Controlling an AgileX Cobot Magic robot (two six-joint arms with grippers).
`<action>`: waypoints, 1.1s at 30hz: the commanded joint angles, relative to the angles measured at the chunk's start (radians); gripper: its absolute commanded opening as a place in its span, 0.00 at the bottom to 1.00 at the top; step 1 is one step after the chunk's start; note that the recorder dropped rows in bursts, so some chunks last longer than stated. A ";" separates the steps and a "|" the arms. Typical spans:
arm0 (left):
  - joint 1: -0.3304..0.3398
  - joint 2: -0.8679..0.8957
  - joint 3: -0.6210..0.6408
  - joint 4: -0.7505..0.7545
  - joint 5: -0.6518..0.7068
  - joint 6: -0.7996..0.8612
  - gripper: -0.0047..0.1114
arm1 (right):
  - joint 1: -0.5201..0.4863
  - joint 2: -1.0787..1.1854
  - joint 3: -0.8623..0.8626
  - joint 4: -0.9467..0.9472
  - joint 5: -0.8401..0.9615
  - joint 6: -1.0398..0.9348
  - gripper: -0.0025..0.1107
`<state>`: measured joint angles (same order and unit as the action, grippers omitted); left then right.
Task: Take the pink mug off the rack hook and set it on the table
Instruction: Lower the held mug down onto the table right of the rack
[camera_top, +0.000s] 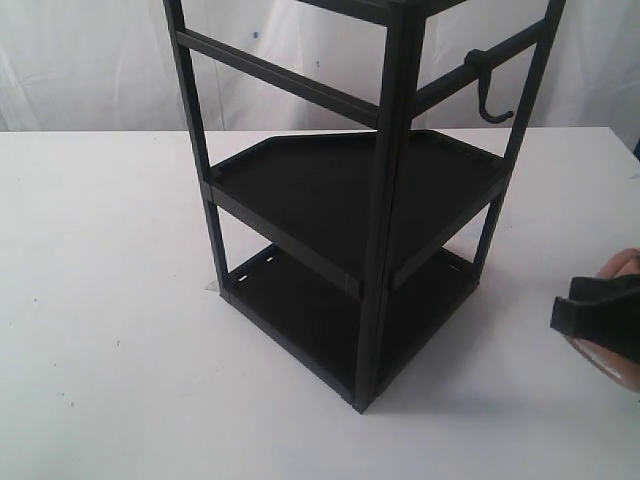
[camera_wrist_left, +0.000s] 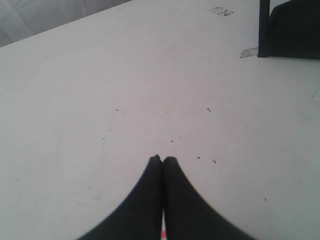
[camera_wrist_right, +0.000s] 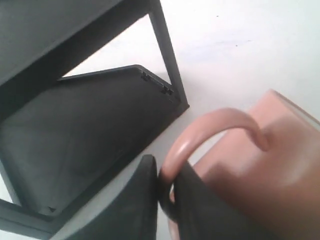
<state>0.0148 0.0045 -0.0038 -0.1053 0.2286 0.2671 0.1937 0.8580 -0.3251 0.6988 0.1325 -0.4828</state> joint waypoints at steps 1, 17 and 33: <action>0.003 -0.004 0.004 -0.004 -0.004 0.000 0.04 | 0.117 -0.001 0.034 -0.033 -0.132 -0.008 0.02; 0.003 -0.004 0.004 -0.004 -0.004 0.000 0.04 | 0.294 0.152 0.253 -0.665 -0.852 0.127 0.02; 0.003 -0.004 0.004 -0.004 -0.004 0.000 0.04 | 0.294 0.338 0.264 -0.661 -0.921 0.011 0.02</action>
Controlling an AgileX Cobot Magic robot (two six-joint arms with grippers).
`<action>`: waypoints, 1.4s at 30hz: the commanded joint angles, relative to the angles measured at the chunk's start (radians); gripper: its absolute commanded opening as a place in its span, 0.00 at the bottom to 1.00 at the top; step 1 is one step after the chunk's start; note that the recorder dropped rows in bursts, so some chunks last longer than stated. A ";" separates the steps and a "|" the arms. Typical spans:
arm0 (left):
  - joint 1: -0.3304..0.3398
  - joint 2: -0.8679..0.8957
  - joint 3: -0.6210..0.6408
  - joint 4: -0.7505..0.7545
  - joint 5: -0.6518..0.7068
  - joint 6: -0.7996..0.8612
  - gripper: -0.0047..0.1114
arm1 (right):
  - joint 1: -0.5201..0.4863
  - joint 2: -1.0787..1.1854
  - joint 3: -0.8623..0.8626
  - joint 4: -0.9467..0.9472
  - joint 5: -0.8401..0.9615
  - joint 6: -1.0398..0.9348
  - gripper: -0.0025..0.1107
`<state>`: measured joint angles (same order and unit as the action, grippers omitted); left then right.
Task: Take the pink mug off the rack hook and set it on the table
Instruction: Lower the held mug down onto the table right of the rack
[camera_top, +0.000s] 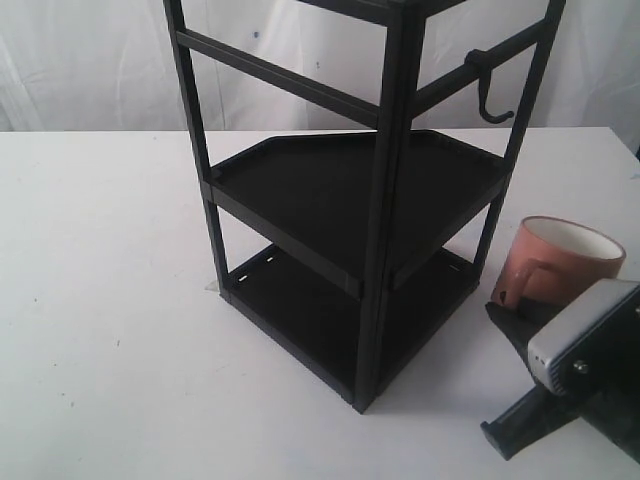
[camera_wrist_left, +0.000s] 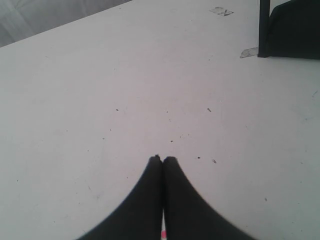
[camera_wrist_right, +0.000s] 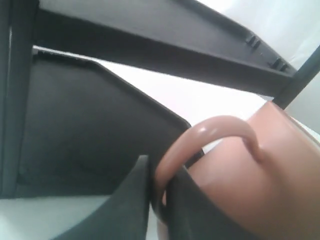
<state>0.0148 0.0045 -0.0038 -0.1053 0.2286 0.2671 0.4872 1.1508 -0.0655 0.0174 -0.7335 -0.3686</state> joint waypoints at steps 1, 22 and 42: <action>0.003 -0.004 0.004 -0.004 -0.004 0.000 0.04 | 0.000 0.062 0.009 0.040 -0.076 -0.127 0.02; 0.003 -0.004 0.004 -0.004 -0.004 0.000 0.04 | 0.000 0.368 0.007 0.187 -0.343 -0.255 0.02; 0.003 -0.004 0.004 -0.004 -0.004 0.000 0.04 | 0.000 0.604 0.000 0.180 -0.488 -0.060 0.02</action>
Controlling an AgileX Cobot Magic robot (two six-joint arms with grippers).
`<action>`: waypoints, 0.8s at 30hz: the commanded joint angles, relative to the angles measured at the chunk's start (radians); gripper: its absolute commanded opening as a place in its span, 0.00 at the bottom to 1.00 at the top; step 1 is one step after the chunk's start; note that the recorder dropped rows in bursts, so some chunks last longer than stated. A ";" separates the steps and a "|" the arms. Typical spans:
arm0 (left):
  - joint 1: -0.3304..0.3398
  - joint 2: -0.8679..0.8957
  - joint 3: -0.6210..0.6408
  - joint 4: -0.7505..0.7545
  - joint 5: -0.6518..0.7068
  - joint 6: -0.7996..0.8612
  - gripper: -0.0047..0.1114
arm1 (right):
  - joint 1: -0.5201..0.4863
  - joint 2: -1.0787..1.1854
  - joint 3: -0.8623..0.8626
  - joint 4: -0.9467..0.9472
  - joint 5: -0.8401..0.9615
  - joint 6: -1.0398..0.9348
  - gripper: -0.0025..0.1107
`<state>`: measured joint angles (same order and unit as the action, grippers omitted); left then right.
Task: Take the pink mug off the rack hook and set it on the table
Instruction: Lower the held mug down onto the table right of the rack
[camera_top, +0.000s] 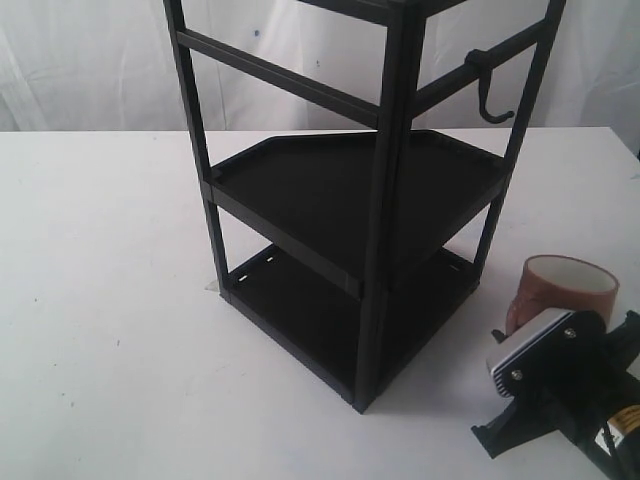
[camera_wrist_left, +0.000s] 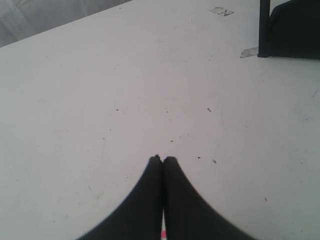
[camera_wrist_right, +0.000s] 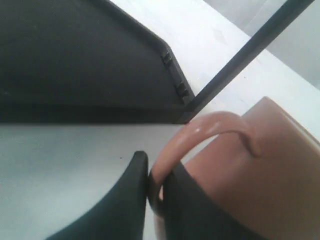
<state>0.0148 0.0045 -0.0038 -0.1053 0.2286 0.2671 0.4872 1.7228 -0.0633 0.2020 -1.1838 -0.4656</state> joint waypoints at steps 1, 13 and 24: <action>0.003 -0.004 0.004 -0.004 -0.004 0.000 0.04 | 0.000 0.040 -0.006 -0.016 -0.037 0.036 0.02; 0.003 -0.004 0.004 -0.004 -0.004 0.000 0.04 | 0.000 0.050 -0.019 -0.048 -0.037 0.084 0.02; 0.003 -0.004 0.004 -0.004 -0.004 0.000 0.04 | 0.000 0.050 -0.019 -0.048 -0.037 0.137 0.27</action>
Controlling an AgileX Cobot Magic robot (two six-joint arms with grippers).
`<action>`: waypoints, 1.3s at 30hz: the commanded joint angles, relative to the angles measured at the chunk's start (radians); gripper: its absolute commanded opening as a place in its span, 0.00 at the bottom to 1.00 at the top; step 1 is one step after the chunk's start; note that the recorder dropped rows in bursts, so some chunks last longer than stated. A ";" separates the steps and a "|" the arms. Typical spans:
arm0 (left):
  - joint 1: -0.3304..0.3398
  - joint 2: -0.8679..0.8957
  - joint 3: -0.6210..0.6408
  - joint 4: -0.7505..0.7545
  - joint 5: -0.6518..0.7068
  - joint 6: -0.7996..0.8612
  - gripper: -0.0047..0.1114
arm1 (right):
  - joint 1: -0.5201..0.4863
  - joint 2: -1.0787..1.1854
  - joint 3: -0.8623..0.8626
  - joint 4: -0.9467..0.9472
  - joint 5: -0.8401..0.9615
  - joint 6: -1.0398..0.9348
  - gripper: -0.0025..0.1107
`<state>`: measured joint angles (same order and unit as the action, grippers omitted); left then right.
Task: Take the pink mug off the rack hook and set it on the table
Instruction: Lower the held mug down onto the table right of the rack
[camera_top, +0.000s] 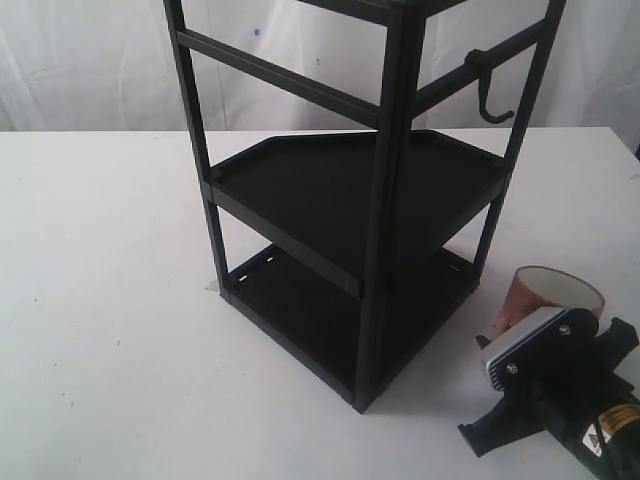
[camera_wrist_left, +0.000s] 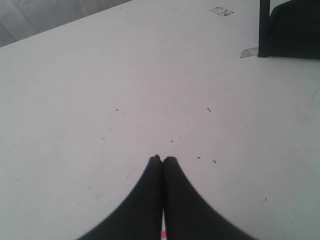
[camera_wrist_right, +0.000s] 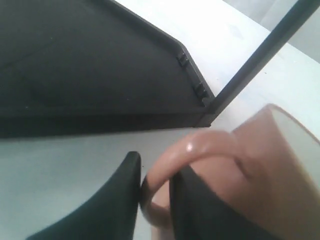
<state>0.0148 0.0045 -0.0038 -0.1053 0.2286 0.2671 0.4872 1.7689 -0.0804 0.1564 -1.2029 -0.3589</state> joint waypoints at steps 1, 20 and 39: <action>0.003 -0.004 0.004 -0.004 -0.004 0.000 0.04 | 0.000 0.004 -0.002 -0.003 -0.018 0.040 0.27; 0.003 -0.004 0.004 -0.004 -0.004 0.000 0.04 | 0.000 0.004 0.002 -0.042 -0.018 0.059 0.27; 0.003 -0.004 0.004 -0.004 -0.004 0.000 0.04 | 0.000 -0.224 0.080 -0.138 -0.018 0.521 0.24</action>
<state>0.0148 0.0045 -0.0038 -0.1053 0.2286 0.2671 0.4886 1.5979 -0.0177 0.0206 -1.2085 0.1307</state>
